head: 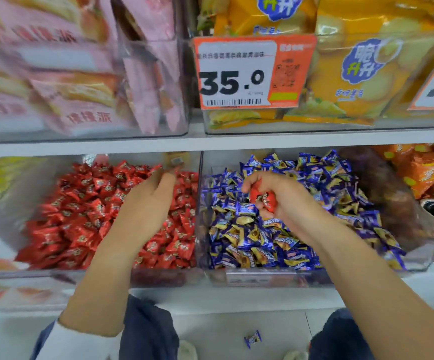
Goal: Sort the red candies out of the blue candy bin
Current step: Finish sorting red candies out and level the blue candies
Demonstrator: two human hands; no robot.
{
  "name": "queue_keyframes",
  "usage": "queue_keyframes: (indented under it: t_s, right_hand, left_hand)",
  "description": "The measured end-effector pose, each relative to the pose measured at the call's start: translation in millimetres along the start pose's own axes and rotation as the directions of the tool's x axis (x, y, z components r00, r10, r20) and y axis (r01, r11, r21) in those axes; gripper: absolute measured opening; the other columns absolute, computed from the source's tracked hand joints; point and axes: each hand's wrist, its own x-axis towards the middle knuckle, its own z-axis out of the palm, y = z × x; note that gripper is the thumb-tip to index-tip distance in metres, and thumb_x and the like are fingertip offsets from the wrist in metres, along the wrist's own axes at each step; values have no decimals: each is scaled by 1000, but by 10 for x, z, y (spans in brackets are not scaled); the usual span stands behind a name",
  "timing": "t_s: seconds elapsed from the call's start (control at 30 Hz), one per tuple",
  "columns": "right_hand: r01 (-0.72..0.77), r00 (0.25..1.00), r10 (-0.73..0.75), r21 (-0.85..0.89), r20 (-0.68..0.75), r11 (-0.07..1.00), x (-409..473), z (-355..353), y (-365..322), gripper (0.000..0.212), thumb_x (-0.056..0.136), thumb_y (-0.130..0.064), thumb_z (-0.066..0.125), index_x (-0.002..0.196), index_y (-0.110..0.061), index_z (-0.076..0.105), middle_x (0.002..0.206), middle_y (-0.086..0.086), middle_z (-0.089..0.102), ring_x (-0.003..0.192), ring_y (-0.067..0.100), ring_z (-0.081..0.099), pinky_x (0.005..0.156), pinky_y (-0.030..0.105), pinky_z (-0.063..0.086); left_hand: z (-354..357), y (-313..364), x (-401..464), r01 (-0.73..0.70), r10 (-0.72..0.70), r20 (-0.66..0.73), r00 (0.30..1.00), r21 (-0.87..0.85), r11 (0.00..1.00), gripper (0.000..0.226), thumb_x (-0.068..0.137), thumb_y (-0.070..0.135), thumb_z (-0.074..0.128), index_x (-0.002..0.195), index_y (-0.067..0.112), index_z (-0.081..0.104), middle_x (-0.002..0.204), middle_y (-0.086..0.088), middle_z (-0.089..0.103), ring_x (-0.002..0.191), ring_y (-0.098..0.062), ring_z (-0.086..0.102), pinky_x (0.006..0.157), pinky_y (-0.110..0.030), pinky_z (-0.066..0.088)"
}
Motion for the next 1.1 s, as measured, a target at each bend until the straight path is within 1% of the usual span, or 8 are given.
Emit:
queue_keyframes:
  t_s: [0.17, 0.33, 0.5, 0.6, 0.73, 0.8, 0.93, 1.1]
  right_hand:
    - [275, 956, -230, -278, 183, 920, 10, 747, -58, 27, 91, -5, 46, 89, -24, 65, 82, 9, 54, 65, 16, 45, 51, 24, 30]
    - [267, 933, -255, -15, 253, 964, 103, 850, -55, 36, 93, -13, 55, 128, -24, 55, 132, -9, 54, 122, 3, 47, 101, 12, 35]
    - [309, 950, -292, -202, 111, 929, 115, 358, 33, 22, 94, -13, 52, 109, -23, 65, 109, -9, 66, 96, -8, 57, 83, 3, 42]
    - [309, 937, -347, -581, 47, 753, 116, -37, 148, 20, 95, -21, 52, 111, -27, 62, 100, -17, 62, 91, -3, 58, 83, 12, 45]
    - [259, 954, -257, -863, 157, 433, 0, -368, 387, 38, 88, -43, 57, 126, -35, 55, 125, -12, 57, 107, 5, 56, 92, 26, 43]
    - [405, 912, -221, -848, 347, 342, -47, -296, 550, 45, 84, -45, 62, 128, -40, 53, 136, -13, 48, 125, 8, 44, 104, 33, 37]
    - [591, 794, -161, -681, 587, 431, 175, 63, 767, 38, 82, -31, 71, 119, -34, 64, 146, -3, 41, 136, 12, 33, 113, 29, 25]
    - [637, 766, 30, -764, 642, 97, 518, 210, 872, 42, 79, -21, 67, 117, -38, 59, 154, -1, 23, 144, 21, 12, 114, 48, 15]
  left_hand:
    - [-200, -359, 298, 384, -376, 98, 921, -382, 841, 25, 94, 34, 42, 97, 24, 64, 87, -7, 62, 63, -19, 52, 60, -28, 39]
    - [-261, -363, 325, 329, -339, 95, 936, -577, 748, 44, 72, 55, 53, 105, 29, 67, 122, 6, 62, 117, -14, 53, 98, -34, 36]
    - [-145, -191, 226, 188, -186, 57, 981, -512, 838, 45, 60, 50, 58, 99, 31, 68, 115, 5, 66, 113, -13, 57, 106, -42, 38]
    - [19, -18, 146, 83, -18, 155, 988, -424, 902, 11, 81, 31, 58, 90, 33, 65, 113, 3, 65, 109, -15, 58, 102, -35, 40]
    - [272, 103, -17, -20, 70, 269, 961, -184, 983, 50, 94, 33, 52, 140, 27, 35, 105, 17, 52, 88, -2, 53, 81, -20, 35]
    - [355, 101, -61, -85, 105, 288, 952, -81, 993, 54, 95, 25, 49, 144, 22, 27, 95, 11, 60, 75, -5, 57, 69, -28, 40]
    - [412, 76, -49, -98, 107, 262, 959, -46, 994, 57, 91, 10, 44, 145, 16, 27, 105, -5, 62, 88, -19, 58, 76, -32, 43]
    - [419, 36, -31, -95, 127, 294, 947, -119, 988, 42, 87, 12, 44, 129, 19, 40, 103, -2, 59, 89, -16, 55, 74, -30, 43]
